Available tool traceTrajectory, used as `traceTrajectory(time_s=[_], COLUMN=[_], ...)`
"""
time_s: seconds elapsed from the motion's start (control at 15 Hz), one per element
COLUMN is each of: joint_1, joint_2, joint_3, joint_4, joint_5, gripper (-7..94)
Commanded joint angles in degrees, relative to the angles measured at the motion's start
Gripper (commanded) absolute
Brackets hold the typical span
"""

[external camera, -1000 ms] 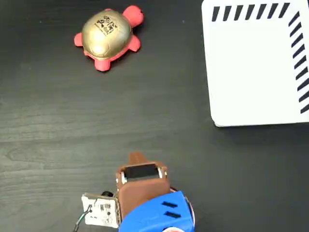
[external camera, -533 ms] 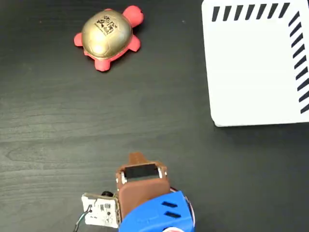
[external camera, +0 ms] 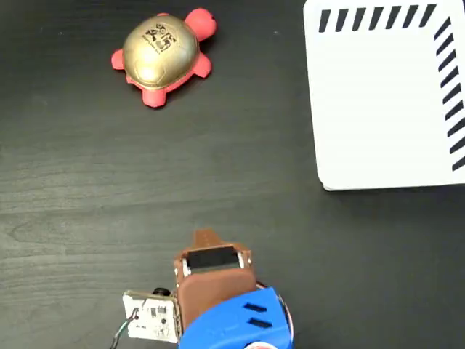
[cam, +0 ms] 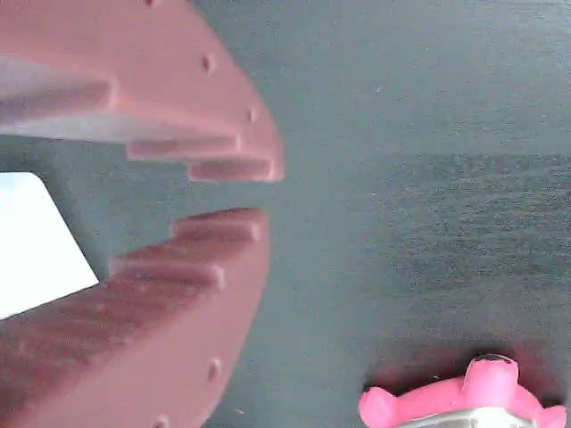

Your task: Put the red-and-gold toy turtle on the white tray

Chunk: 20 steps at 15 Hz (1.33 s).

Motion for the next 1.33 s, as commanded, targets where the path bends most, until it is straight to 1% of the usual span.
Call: traceTrajectory(time_s=[0.0, 0.13, 0.33, 0.53, 0.6, 0.67, 0.8, 0.93, 1.07, 1.27], joint_1=[-1.2, -2.7, -3.3, -2.8, -2.9, -2.7, -1.5, 0.6, 2.2, 2.4], joint_2=[0.6, 0.6, -1.1, -14.9, -19.1, -23.1, -33.0, -44.9, -56.1, -71.4], joint_3=[-0.6, -0.6, -0.6, -2.9, -4.0, -6.9, -15.4, -26.6, -41.0, -58.5], joint_4=[0.2, 0.2, -0.9, -7.9, -11.3, -11.8, -11.0, -9.6, -5.6, -0.6], joint_5=[0.6, -1.0, -1.4, -0.4, -0.4, -1.4, -4.2, -9.0, -15.6, -21.1], gripper=[0, 0, 0, 0, 0, 0, 0, 0, 0, 0])
